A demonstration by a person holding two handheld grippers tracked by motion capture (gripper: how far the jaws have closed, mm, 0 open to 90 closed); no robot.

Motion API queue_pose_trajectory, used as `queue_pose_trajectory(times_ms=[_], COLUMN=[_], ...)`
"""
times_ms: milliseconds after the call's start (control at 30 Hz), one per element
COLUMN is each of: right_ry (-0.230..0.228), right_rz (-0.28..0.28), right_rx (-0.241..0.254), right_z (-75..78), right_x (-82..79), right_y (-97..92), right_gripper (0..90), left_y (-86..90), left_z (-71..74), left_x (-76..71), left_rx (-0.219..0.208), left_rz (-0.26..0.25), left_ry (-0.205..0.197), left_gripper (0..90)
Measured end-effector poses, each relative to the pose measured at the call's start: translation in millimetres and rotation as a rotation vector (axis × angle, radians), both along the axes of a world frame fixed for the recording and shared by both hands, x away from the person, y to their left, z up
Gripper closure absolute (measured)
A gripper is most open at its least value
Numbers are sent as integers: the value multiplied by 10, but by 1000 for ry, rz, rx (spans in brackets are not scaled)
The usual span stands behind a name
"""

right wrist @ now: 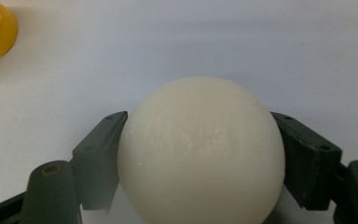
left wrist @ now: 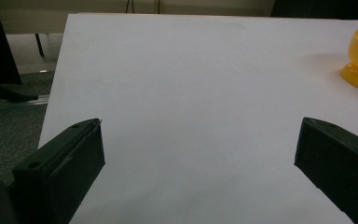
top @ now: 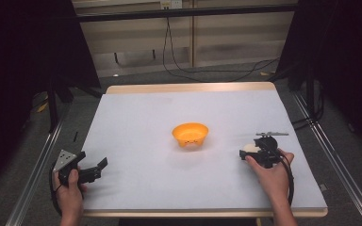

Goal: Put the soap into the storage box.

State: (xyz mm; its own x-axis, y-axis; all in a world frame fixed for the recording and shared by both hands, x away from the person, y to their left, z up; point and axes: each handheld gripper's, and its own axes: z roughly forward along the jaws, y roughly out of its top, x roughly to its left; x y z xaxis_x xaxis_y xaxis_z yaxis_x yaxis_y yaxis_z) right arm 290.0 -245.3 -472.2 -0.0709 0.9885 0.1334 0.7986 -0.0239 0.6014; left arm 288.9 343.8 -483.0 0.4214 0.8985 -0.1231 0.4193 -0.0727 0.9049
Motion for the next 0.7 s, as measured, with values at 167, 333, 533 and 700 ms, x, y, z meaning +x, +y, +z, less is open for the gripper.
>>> queue_pose_trajectory(times_ms=[167, 333, 533, 700], right_ry=[-10, -19, -36, -39], right_rz=[12, 21, 38, 52], right_rx=[-6, -17, -22, -8], right_z=[25, 81, 162, 213], right_x=[0, 5, 24, 45], right_y=[16, 74, 132, 181], right_gripper=[241, 240, 240, 240], left_y=[-1, 0, 1, 0], left_z=[0, 0, 0, 0], left_x=[0, 0, -1, -2], left_rx=[0, 0, -1, -1], left_rz=[1, 0, -1, 0], left_ry=[0, 0, 0, -1], left_gripper=[12, 12, 12, 12])
